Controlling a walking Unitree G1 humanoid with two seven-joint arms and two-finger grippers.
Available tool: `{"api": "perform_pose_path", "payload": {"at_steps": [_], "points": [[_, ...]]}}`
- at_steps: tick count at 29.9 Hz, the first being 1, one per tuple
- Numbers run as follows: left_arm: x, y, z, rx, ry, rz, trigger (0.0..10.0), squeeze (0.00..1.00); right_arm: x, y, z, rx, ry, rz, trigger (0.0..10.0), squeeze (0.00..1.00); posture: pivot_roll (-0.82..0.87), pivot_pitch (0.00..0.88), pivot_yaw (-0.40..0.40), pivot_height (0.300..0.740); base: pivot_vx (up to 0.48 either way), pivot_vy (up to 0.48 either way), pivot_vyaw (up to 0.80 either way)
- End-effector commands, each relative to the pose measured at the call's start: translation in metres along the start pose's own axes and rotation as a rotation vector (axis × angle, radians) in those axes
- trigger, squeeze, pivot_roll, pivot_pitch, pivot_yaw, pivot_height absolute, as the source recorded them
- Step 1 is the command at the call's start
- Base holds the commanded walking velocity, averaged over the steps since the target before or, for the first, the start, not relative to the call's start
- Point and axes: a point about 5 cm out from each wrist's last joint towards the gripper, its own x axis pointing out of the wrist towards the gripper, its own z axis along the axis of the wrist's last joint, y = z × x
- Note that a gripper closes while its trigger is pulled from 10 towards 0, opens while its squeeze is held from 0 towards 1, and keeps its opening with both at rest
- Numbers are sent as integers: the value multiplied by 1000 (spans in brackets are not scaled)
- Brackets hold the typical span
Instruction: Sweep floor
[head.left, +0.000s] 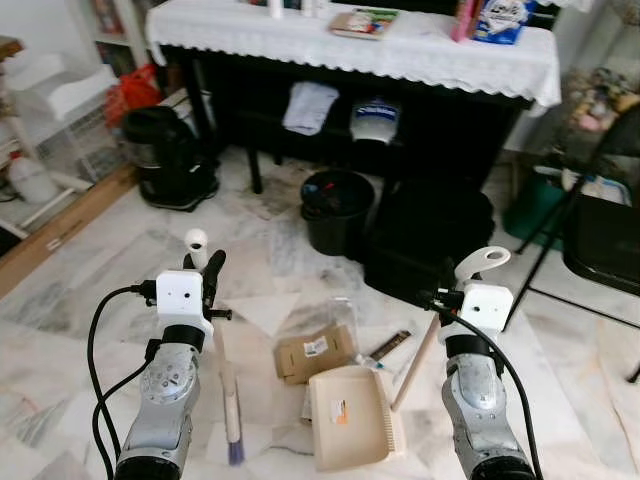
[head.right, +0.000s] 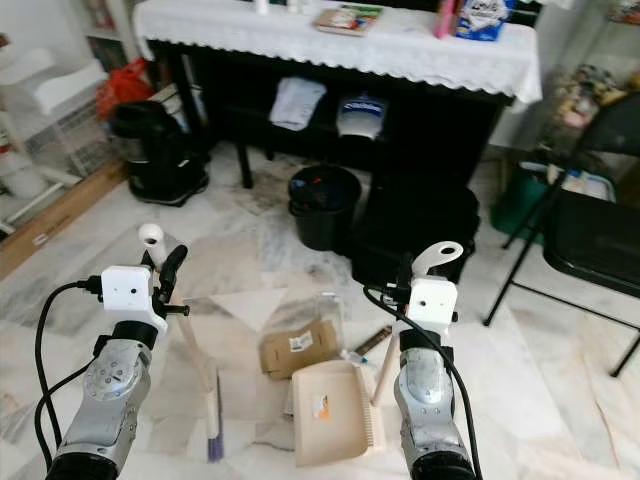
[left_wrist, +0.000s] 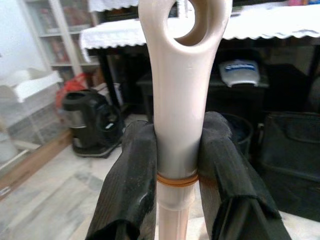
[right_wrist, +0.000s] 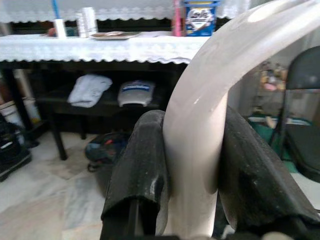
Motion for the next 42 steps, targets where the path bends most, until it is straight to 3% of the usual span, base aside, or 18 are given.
{"api": "perform_pose_path", "payload": {"at_steps": [1,14,25,36,39,42], "points": [[2,0,3,7,-18,-6,10000,0,4,-1,8,1,-36,-4,10000,0,-21,76,0,740,0,0,-788],[2,1,2,5,-15,5,10000,0,5,-1,9,-1,-35,-1,10000,0,-20,76,-2,740,0,0,-781],[2,3,2,5,-14,15,10000,0,4,1,10,-2,-47,9,10000,0,-19,77,-7,740,0,0,0],[-1,8,-9,26,40,18,10000,0,-2,-8,3,-38,-18,-24,10000,0,-30,90,-6,740,0,0,0],[0,8,-10,17,44,14,10000,0,-4,-10,1,-47,-11,-33,10000,0,-31,96,-6,740,0,0,0],[3,6,-17,-109,94,26,10000,0,-9,-20,-6,-81,12,-61,10000,0,-37,107,-5,740,0,0,0]]}}
